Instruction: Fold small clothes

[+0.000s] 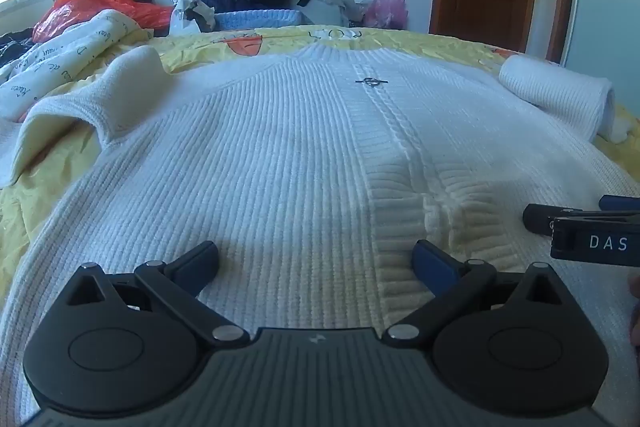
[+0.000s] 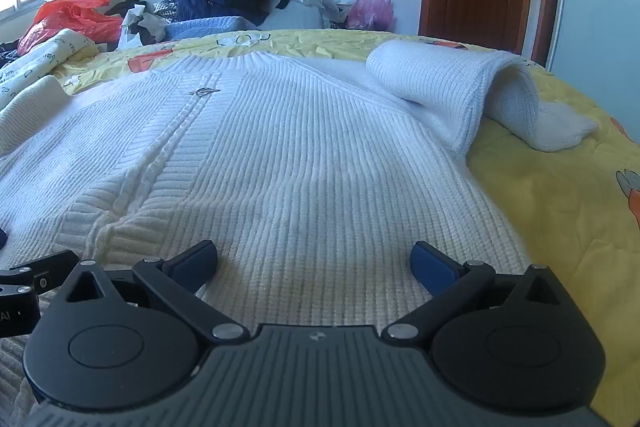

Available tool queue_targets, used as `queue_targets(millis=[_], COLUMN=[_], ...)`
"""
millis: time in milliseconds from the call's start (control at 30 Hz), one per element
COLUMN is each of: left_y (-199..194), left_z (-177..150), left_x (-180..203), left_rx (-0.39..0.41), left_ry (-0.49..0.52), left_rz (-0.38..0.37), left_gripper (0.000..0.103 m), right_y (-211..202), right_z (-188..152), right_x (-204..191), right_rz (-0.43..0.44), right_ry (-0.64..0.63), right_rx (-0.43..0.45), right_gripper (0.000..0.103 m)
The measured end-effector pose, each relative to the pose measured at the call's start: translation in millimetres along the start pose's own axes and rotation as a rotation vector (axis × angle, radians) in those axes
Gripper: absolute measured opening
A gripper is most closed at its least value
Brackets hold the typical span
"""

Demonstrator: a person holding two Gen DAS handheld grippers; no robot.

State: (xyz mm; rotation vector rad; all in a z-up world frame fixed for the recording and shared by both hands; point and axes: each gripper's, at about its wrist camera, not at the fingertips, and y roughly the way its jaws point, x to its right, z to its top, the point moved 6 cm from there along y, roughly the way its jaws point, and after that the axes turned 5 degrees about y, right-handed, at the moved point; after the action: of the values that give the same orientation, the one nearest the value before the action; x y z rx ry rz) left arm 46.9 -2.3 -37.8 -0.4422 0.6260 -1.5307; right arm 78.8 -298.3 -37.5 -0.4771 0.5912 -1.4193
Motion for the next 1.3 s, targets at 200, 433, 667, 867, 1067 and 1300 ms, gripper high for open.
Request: queue_targets(millis=[200,433,667,867,1067,1300], left_y=[5,5,2,2,2,2], left_z=[1,4,2,2,2,3], left_x=[4,0,-5,-1,-2,-1], left_rx=[-0.019,-0.034,-0.021,-0.028,-0.029,-0.030], left_ry=[-0.006,-0.029,-0.046,-0.018,-0.022,-0.021], left_rz=[-0.007,-0.018,-0.038,-0.019,-0.026,-0.024], left_gripper=[0.103,0.103,0.103,0.103,0.103,0.103], right_y=[0,-1,-1,-1,-1,-1], right_z=[0,0,0,0,0,0], right_x=[0,0,1,1,1,1], right_rz=[0.001,0.001,0.000,-0.001,-0.001,-0.002], right_ry=[0.001,0.001,0.000,-0.001,-0.001,-0.002], right_rx=[0.000,0.000,0.000,0.000,0.000,0.000], right_gripper=[0.103,0.103,0.103,0.103,0.103,0.103])
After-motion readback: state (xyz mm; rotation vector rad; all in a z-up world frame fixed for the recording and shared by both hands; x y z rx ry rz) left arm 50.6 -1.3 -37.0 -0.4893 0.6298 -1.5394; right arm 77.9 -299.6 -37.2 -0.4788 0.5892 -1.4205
